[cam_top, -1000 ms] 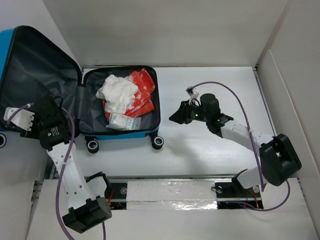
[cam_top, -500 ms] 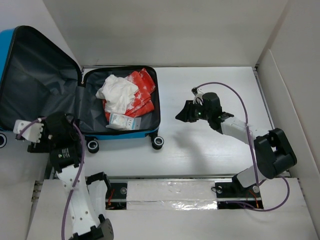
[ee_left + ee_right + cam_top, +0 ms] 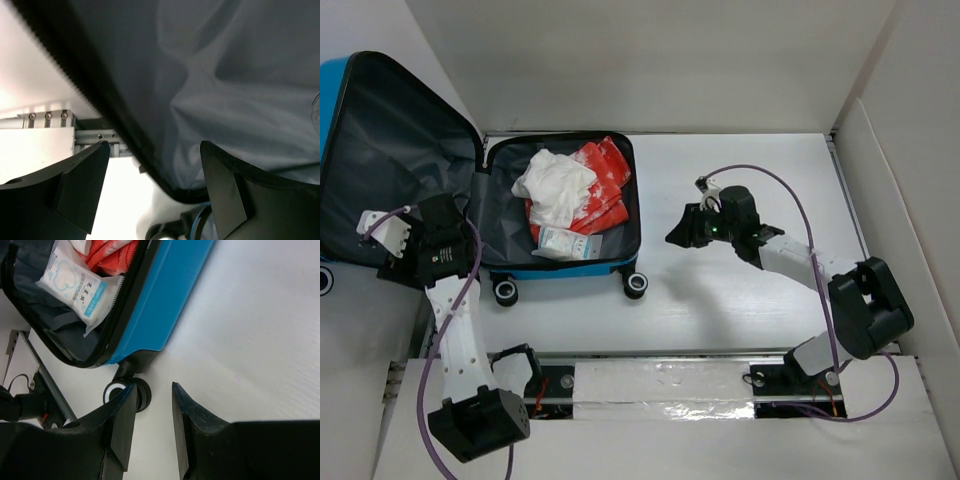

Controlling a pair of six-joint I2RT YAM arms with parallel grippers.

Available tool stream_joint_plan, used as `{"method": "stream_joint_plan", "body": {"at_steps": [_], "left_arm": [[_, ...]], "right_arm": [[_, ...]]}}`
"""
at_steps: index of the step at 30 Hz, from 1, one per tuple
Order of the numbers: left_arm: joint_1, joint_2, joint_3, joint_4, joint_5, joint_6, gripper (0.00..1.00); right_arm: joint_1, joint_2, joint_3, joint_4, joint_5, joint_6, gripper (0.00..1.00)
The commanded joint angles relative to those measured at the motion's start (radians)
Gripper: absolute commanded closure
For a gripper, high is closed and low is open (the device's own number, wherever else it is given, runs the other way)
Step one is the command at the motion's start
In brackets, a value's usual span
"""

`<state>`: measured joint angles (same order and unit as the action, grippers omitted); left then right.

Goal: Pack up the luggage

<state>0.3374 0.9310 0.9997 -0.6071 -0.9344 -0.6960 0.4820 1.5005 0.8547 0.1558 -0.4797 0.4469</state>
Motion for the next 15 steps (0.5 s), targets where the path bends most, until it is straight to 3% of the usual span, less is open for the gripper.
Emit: {"method": "stream_joint_plan", "body": {"at_steps": [1, 6, 12, 13, 15], "left_arm": [[-0.001, 0.017, 0.053, 0.050, -0.086, 0.016, 0.31], [0.037, 0.023, 0.011, 0.090, -0.055, 0.015, 0.47], [0.037, 0.046, 0.026, 0.130, -0.017, 0.047, 0.88], [0.037, 0.045, 0.033, 0.133, 0.017, 0.053, 1.00], [0.037, 0.028, 0.046, 0.159, 0.086, 0.081, 1.00]], "right_arm": [[0.020, -0.022, 0.056, -0.002, -0.020, -0.037, 0.60], [0.000, -0.003, 0.058, -0.019, 0.016, -0.042, 0.60], [-0.066, 0.004, 0.035, -0.016, 0.030, -0.025, 0.60], [-0.066, 0.006, 0.030, -0.006, 0.030, -0.019, 0.60], [-0.077, 0.007, 0.029, -0.002, 0.026, -0.016, 0.60]]}}
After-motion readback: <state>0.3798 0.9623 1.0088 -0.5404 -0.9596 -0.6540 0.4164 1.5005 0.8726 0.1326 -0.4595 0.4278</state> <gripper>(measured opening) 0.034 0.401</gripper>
